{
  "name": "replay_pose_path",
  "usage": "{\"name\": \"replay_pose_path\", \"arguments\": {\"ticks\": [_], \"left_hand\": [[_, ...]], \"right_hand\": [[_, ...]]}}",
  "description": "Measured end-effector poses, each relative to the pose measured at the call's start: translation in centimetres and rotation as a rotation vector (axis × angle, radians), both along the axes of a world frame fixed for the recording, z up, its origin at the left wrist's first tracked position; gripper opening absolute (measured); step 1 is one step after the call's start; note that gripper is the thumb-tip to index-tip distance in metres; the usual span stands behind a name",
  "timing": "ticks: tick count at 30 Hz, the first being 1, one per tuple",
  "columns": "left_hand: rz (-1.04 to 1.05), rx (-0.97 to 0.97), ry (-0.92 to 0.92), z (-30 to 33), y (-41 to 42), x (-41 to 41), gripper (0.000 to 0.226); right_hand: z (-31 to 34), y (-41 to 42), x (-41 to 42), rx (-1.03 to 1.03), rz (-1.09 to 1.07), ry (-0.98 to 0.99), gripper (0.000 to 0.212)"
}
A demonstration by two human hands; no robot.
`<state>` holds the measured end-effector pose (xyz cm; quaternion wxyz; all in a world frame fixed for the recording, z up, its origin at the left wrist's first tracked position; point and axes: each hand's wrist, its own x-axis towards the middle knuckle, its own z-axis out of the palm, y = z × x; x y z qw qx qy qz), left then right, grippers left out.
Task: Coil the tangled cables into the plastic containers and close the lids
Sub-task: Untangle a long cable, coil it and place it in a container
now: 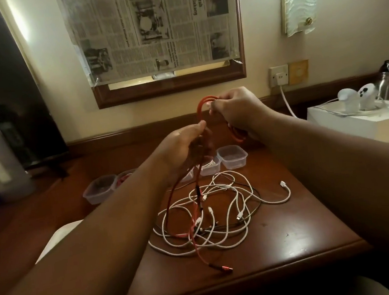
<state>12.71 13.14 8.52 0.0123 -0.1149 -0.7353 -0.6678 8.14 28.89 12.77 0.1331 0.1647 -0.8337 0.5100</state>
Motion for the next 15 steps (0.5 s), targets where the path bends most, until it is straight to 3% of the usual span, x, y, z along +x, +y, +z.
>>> {"name": "replay_pose_path", "arguments": {"ticks": [4,7,9,11,15], "left_hand": [[-0.019,-0.054,-0.058,-0.5,-0.4,1.0,0.025],[0.154,-0.241,0.078,-0.3,-1.3,1.0,0.026],[0.234,-0.230,0.162,-0.3,-1.4,0.9,0.027],[0.240,-0.206,0.191,-0.6,-0.5,1.3,0.025],[0.161,-0.391,0.248,-1.9,2.3,2.0,0.021]], "right_hand": [[-0.2,0.9,0.8,0.037,-0.081,-0.008,0.023],[-0.9,2.0,1.7,0.126,-0.014,-0.248,0.029],[-1.4,2.5,2.2,-0.064,0.190,-0.432,0.030],[-1.6,2.4,2.5,-0.322,0.303,-0.435,0.031],[-2.2,0.4,2.9,-0.487,0.109,-0.327,0.044]]}}
